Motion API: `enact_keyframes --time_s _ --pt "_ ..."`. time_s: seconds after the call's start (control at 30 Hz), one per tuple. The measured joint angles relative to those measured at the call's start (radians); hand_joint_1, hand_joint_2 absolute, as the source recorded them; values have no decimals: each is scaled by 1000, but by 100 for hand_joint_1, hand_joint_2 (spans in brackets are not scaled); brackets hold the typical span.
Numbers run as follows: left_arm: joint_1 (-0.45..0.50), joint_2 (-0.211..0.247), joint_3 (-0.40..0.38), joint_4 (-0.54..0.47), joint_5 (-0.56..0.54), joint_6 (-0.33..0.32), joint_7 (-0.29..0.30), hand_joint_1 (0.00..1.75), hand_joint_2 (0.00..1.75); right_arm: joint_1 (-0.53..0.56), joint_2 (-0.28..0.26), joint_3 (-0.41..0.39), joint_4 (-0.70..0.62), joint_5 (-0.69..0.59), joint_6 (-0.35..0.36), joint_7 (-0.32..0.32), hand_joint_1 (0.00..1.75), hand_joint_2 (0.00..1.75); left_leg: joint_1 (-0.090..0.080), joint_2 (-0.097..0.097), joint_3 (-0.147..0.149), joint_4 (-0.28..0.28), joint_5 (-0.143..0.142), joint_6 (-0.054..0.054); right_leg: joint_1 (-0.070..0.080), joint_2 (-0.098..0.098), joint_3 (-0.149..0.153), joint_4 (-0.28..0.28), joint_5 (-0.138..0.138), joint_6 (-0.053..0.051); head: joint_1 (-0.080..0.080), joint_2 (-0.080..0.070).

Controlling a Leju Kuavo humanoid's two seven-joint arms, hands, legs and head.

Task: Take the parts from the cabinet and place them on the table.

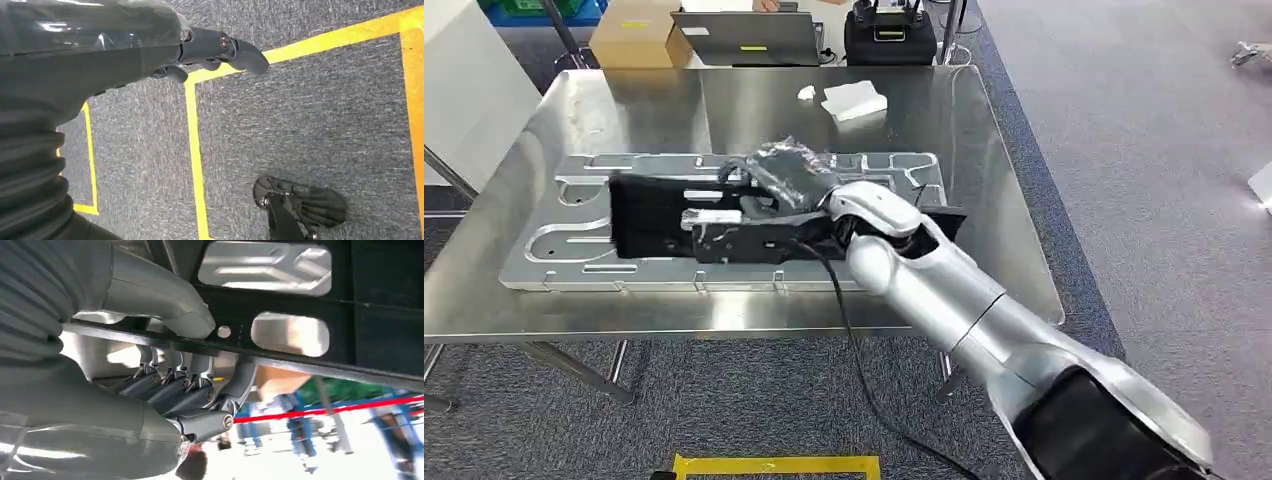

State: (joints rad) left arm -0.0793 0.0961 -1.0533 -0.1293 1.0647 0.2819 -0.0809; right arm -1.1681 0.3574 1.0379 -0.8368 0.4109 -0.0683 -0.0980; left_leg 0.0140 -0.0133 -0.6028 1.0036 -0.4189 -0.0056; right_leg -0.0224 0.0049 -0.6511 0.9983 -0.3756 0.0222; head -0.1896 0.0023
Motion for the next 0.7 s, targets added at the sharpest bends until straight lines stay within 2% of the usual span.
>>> enact_keyframes --time_s 0.3,0.6,0.7 --pt "1 -7 -2 0 19 13 17 0 175 36 2 57 -124 -4 26 -14 175 175 0 0 0 0 0 0 0 0 0 0 0 0 0 0" --pt "2 -11 -3 0 34 17 18 0 175 44 2 82 -161 -3 31 -19 175 175 0 0 0 0 0 0 0 0 0 0 0 0 0 0" --pt "3 -17 -3 0 42 41 37 0 175 45 2 86 -171 -3 42 -25 175 175 0 0 0 0 0 0 0 0 0 0 0 0 0 0"
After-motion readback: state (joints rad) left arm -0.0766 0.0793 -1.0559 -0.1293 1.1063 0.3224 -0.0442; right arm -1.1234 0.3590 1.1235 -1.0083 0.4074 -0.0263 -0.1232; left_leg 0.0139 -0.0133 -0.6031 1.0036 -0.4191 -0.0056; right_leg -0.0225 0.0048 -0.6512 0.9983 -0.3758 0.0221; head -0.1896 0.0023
